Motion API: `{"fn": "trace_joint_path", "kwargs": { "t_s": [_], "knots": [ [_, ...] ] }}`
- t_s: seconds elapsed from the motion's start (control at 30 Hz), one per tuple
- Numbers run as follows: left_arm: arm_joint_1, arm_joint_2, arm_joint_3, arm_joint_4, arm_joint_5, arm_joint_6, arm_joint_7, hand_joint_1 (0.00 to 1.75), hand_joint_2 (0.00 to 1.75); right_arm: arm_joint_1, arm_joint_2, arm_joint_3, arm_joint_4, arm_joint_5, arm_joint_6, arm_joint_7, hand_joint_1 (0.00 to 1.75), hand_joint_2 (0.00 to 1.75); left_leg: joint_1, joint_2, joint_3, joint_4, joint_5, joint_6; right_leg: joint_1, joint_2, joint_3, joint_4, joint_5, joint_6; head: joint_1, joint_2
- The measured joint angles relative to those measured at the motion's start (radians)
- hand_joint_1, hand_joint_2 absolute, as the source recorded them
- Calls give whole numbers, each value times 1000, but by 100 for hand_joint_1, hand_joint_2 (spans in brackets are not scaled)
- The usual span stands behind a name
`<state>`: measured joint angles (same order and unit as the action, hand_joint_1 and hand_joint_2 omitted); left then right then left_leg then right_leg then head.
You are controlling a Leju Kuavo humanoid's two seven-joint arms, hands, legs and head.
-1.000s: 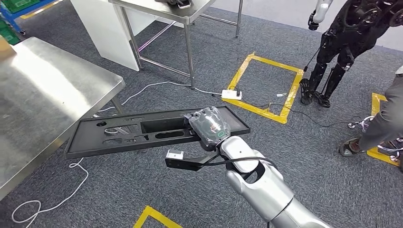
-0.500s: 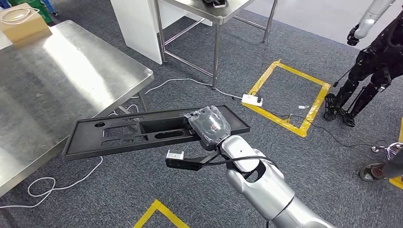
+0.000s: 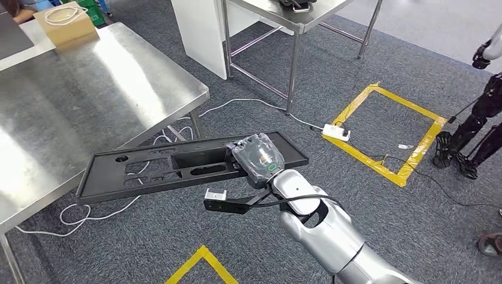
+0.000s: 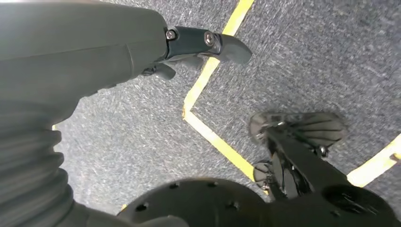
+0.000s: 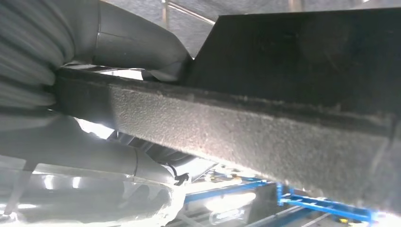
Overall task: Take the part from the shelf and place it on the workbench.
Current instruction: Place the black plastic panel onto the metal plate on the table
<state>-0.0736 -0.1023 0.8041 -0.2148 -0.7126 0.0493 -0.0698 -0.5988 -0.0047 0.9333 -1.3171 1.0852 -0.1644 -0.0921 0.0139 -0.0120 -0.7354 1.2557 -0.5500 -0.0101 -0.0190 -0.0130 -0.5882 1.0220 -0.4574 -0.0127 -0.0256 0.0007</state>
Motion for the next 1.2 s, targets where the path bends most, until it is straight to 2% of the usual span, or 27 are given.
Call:
{"fn": "trace_joint_path", "kwargs": {
  "t_s": [0.03,0.07,0.1,0.17,0.2,0.23,0.27,0.33,0.4,0.47,0.53,0.57,0.6,0.63,0.67,0.7,0.73,0.77,0.83,0.9,0.97,1.0,1.03,1.07,1.1,1.13,1.2],
  "knots": [
    [0,0,0,0,0,0,0,0,175,1,-1,1,1,0,0,0,173,175,1,5,-25,43,-10,-3,2,-11,0,0,-1,-2,0,0],
    [1,0,0,0,0,0,0,0,175,2,-1,2,1,0,0,0,173,175,3,8,-32,50,0,-4,3,-21,1,0,-3,-3,0,0],
    [1,0,0,0,0,0,0,0,175,2,-1,3,2,0,0,0,173,175,4,11,-16,14,28,-4,3,-30,2,0,-4,-3,0,0],
    [2,0,0,0,-1,2,0,0,175,1,-1,4,2,0,0,0,173,175,2,40,58,-131,97,2,6,-45,7,1,-9,1,0,0],
    [0,0,0,0,-2,6,-2,0,175,-1,-1,4,2,0,0,0,173,175,-2,54,88,-190,117,8,10,-51,9,1,-12,5,0,0],
    [-1,1,0,0,-4,10,-5,0,175,-2,-1,4,2,0,0,0,173,175,-6,63,106,-225,124,13,13,-58,10,1,-14,9,1,0],
    [-2,1,0,0,-6,16,-9,0,175,-3,-2,4,2,0,0,0,173,175,-11,63,110,-234,121,18,16,-65,12,0,-16,13,3,0],
    [-3,1,0,0,-9,24,-13,0,175,-3,-2,4,2,0,-1,0,173,175,-10,43,112,-240,124,30,17,-75,14,1,-21,22,5,0],
    [-3,-1,0,0,-12,29,-14,0,175,-4,-3,3,2,0,-3,0,173,175,-5,27,120,-250,130,43,16,-47,0,40,-44,26,7,0],
    [-5,-2,0,0,-16,37,-10,0,175,-1,-8,2,2,1,-7,0,173,175,-2,9,125,-253,133,52,13,-7,-55,159,-97,20,10,0],
    [-7,-3,0,0,-19,49,0,0,175,7,-13,1,4,2,-9,0,173,175,-2,-14,125,-253,133,55,8,6,-121,283,-137,21,13,0],
    [-8,-4,0,0,-19,53,4,0,175,11,-15,2,5,2,-9,0,173,175,-1,-27,126,-252,132,54,6,8,-133,298,-134,28,13,0],
    [-8,-5,0,0,-19,56,7,0,175,13,-15,2,6,2,-9,0,173,175,-1,-39,127,-252,132,53,3,9,-124,270,-114,39,14,0],
    [-8,-6,0,0,-19,56,9,0,175,14,-15,2,6,2,-9,0,173,175,1,-52,128,-250,130,50,-2,15,-97,206,-83,51,13,0],
    [-8,-7,0,0,-19,56,10,0,175,13,-15,2,6,2,-9,0,173,175,1,-64,127,-247,128,46,-9,32,-65,131,-51,62,15,0],
    [-8,-8,1,0,-18,56,10,0,175,13,-15,2,7,2,-9,0,173,175,0,-74,125,-243,125,40,-13,45,-38,69,-26,65,16,0],
    [-8,-8,2,0,-16,55,9,0,175,13,-14,2,8,2,-9,-1,173,175,-1,-83,122,-240,123,34,-16,55,-20,31,-12,62,16,0],
    [-8,-8,3,0,-13,55,9,0,175,13,-12,2,9,3,-9,-1,173,175,-1,-90,118,-237,122,28,-14,61,-14,17,-7,54,16,0],
    [-5,-8,6,1,-10,54,5,0,175,12,-9,2,9,4,-9,-1,173,175,4,-96,113,-237,122,18,-9,47,-11,16,-5,36,14,0],
    [-2,-8,7,1,-15,53,-5,0,175,12,-6,0,9,4,-9,0,173,175,5,-60,99,-205,103,11,-10,34,-7,13,-3,21,11,0],
    [-4,-8,7,1,-24,49,-15,0,175,16,-9,-4,8,6,-9,4,173,175,4,-11,49,-98,47,5,-7,16,-2,12,-6,8,7,0],
    [-5,-8,7,1,-28,46,-18,0,175,19,-12,-6,8,8,-9,6,173,175,5,0,14,-28,16,3,-4,6,-1,12,-8,4,6,0],
    [-6,-8,7,1,-33,44,-20,0,175,25,-16,-8,8,10,-9,8,173,175,6,5,-16,27,-2,2,-1,-5,0,12,-10,0,6,0],
    [-6,-8,7,1,-37,42,-21,0,175,30,-20,-11,8,13,-10,10,173,175,6,8,-31,51,-2,3,1,-14,0,12,-11,-2,6,0],
    [-7,-8,7,1,-39,41,-20,0,175,34,-22,-14,8,16,-10,12,173,175,5,10,-26,36,16,6,3,-23,1,12,-13,-3,6,0],
    [-8,-7,6,1,-42,41,-18,0,175,36,-23,-18,8,19,-10,13,173,175,4,16,1,-18,49,11,5,-31,3,12,-14,-3,6,0],
    [-13,-6,6,1,-45,43,-13,0,175,36,-23,-25,5,24,-10,16,173,175,-4,50,72,-155,105,27,11,-44,8,11,-18,-2,6,0]
  ]
}}
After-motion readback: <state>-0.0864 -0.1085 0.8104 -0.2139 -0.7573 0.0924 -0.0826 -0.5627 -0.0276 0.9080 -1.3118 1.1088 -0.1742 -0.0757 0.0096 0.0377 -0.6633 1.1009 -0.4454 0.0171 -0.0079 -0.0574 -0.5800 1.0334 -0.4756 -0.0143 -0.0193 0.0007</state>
